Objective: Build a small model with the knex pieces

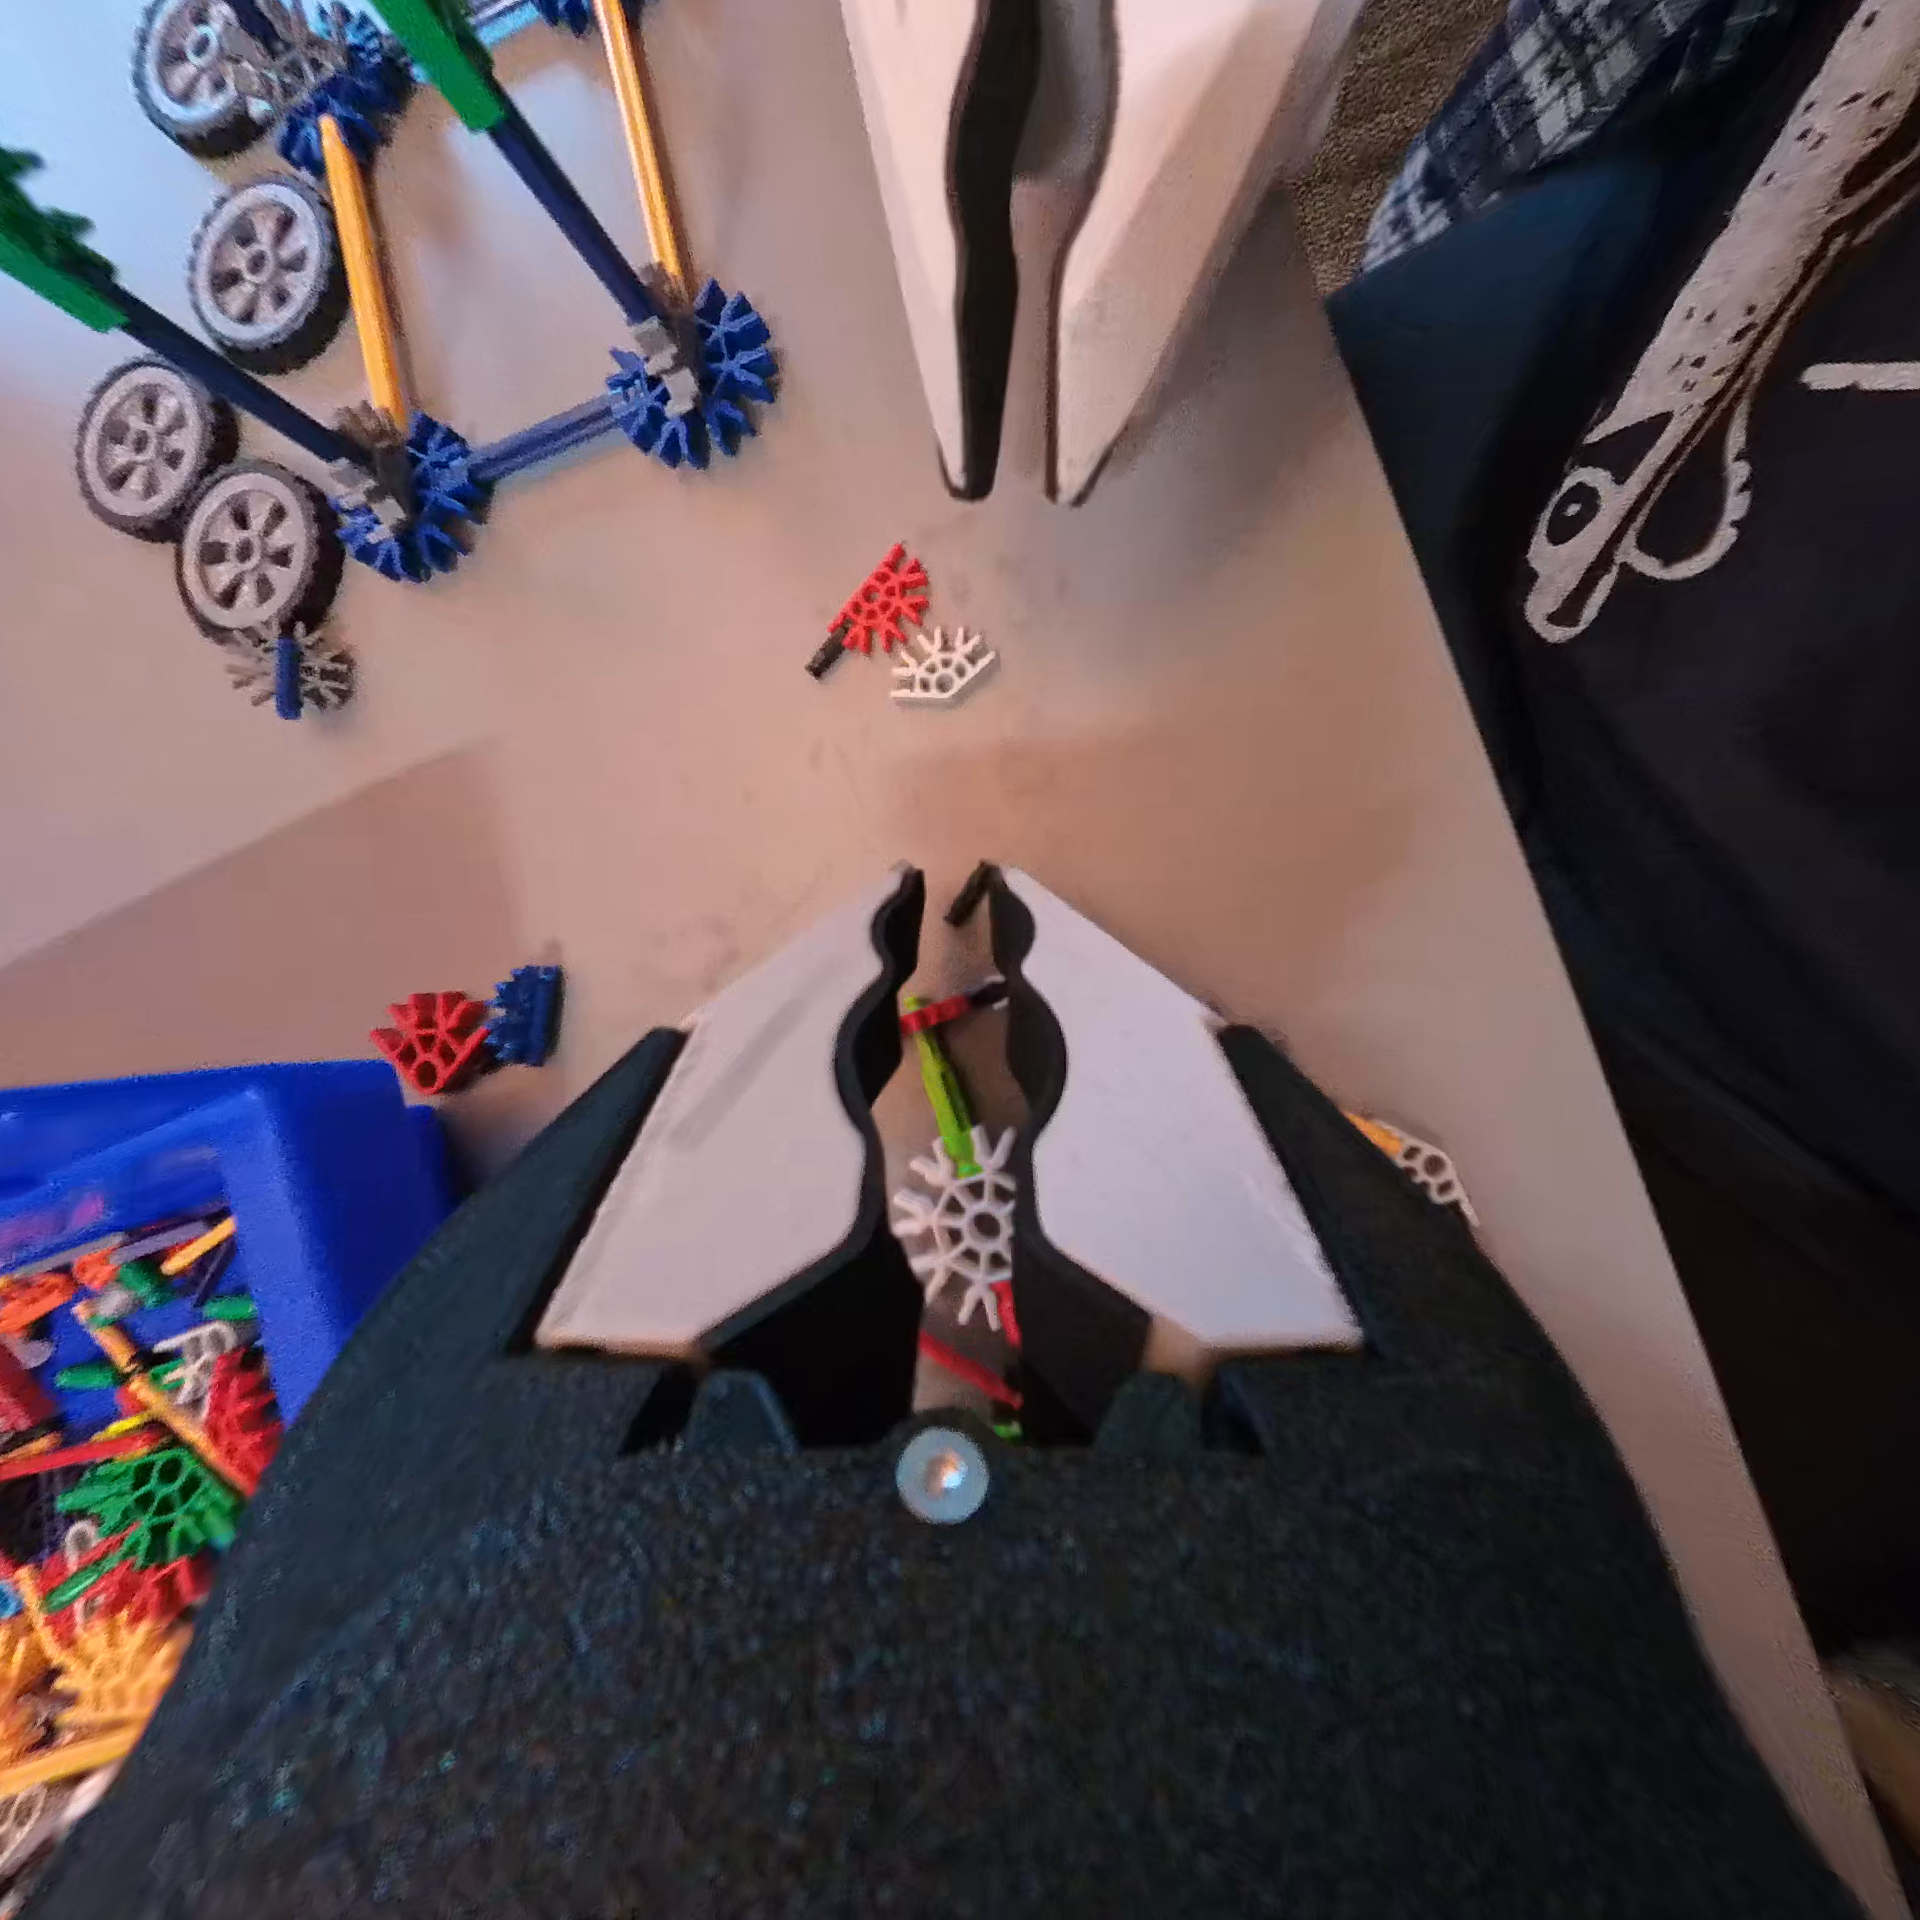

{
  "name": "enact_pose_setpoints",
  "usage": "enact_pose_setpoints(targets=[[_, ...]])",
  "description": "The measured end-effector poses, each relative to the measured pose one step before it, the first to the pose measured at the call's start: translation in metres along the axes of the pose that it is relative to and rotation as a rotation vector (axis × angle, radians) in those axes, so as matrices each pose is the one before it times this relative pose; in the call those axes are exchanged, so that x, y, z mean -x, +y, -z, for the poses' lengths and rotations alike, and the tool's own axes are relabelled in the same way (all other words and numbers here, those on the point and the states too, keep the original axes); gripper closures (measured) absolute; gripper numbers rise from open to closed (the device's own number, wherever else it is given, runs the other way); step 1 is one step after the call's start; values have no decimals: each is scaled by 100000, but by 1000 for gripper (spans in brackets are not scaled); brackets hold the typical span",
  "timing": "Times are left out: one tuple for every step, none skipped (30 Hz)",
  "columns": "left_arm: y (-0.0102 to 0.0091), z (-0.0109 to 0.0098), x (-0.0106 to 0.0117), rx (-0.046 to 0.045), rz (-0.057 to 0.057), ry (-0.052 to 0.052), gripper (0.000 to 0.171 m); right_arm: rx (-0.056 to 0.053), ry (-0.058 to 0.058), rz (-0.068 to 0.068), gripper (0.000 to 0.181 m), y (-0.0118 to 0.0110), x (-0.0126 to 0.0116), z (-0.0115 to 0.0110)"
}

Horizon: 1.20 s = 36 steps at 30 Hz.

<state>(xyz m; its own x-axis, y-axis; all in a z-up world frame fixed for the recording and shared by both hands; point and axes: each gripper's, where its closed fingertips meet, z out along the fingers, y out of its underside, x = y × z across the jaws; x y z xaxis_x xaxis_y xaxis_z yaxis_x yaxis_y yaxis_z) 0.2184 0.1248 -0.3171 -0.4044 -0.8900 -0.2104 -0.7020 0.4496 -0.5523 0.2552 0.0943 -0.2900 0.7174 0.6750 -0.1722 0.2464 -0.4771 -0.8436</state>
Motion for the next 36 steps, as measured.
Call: enact_pose_setpoints(targets=[[84, -236, -167, 632, 238, 1984, 160, 275, 367, 875, 169, -83, 104, -156], [104, -187, 68, 1233, -550, 394, 161, 355, 158, 1006, 169, -91, 111, -173], [262, -172, 153, 2408, -320, -12, 164, 440, -51, 817, 169, -56, 106, -150], [289, -125, -108, 2483, -364, 1528, 167, 31, 175, 502, 169, -70, 37, -108], [-230, 16, -94, -736, 18, 1503, 168, 1, 355, 245, 169, -49, -36, -69], [-92, -51, -80, 13, 614, 1466, 169, 172, 68, 162, 169, 22, -10, -52], [-32, -66, -54, 291, -113, 791, 169, 105, 110, 286, 169, 1, -20, 0], [-47, -19, -1, 164, -495, 299, 169, -144, 632, 384, 169, -18, -90, 64], [-85, -36, 54, -157, -384, -176, 169, 155, 422, 63, 169, 68, -88, 73], [-157, -12, 75, -619, -498, -376, 170, 182, -31, -191, 169, 105, -31, 95], [-355, 5, 91, -1566, -454, -580, 170, -243, 403, -6, 170, 60, -74, 157], [-526, 37, -114, -1953, 165, 1043, 170, 180, 785, 225, 170, 124, -138, 176], [-633, 19, 14, -1907, -1071, 20, 170, 778, 900, 506, 170, 214, -170, 189], [-706, -4, 295, -1646, -2405, -1921, 170, 638, 1357, 733, 170, 216, -251, 250], [-782, -59, 213, -1577, -2652, -892, 170, 262, 1332, 697, 170, 183, -291, 276], [-795, -115, 258, -1480, -2642, -774, 170, -230, 719, 285, 170, 124, -215, 257], [-702, -205, 310, -1046, -2341, -417, 170, -237, 280, -281, 170, 118, -172, 220], [-548, -326, 68, -373, -1905, 1389, 170, 11, 513, -313, 170, 150, -209, 180], [-444, -383, 118, 104, -2798, 735, 170, 167, 938, -94, 170, 175, -270, 139], [-254, -407, 209, 914, -3158, 86, 170, 353, 767, -108, 170, 191, -251, 97], [-206, -372, 7, 575, -2438, 1466, 169, 183, 410, -208, 170, 155, -165, 61], [-234, -321, -10, -218, -1487, 1755, 170, -335, 185, -219, 171, 66, -82, 48], [-142, -275, 152, -144, -1616, 453, 170, -520, -129, -245, 171, 20, 8, 36], [11, -251, 28, 447, -1751, 927, 170, -190, -391, -126, 171, 52, 62, -21], [236, -271, 102, 1679, -1280, 629, 170, 146, -281, 180, 171, 100, 84, -59], [112, -225, 104, 668, -1224, 439, 170, 167, 95, 284, 171, 87, 26, -65], [-108, -149, -235, -861, -709, 2317, 170, 194, 62, 170, 171, 75, 19, -47], [-70, -106, -102, -462, -181, 1324, 170, 302, -157, 140, 171, 61, 48, -46], [107, -110, 53, 768, -697, 127, 170, 98, -131, 251, 171, 11, 44, -21], [205, -113, -30, 1174, -1680, 341, 170, -44, 211, 184, 171, -35, 3, 3], [190, -121, -61, 1036, -1538, 535, 170, 203, 249, 45, 171, 10, -28, -15], [122, -112, 14, 729, -568, 378, 169, 391, 107, 210, 171, 24, 11, -24], [39, -56, -79, 79, -579, 985, 169, 599, 421, 266, 171, 39, -56, -28], [-47, 17, -10, -524, -826, 376, 169, 1073, 780, -1, 171, 69, -125, -42], [-29, 14, -52, -354, -299, 707, 168, 1224, 971, 129, 171, 35, -161, -37], [-6, 4, -3, -31, -307, 291, 168, 924, 1015, 309, 171, -48, -164, -10]])
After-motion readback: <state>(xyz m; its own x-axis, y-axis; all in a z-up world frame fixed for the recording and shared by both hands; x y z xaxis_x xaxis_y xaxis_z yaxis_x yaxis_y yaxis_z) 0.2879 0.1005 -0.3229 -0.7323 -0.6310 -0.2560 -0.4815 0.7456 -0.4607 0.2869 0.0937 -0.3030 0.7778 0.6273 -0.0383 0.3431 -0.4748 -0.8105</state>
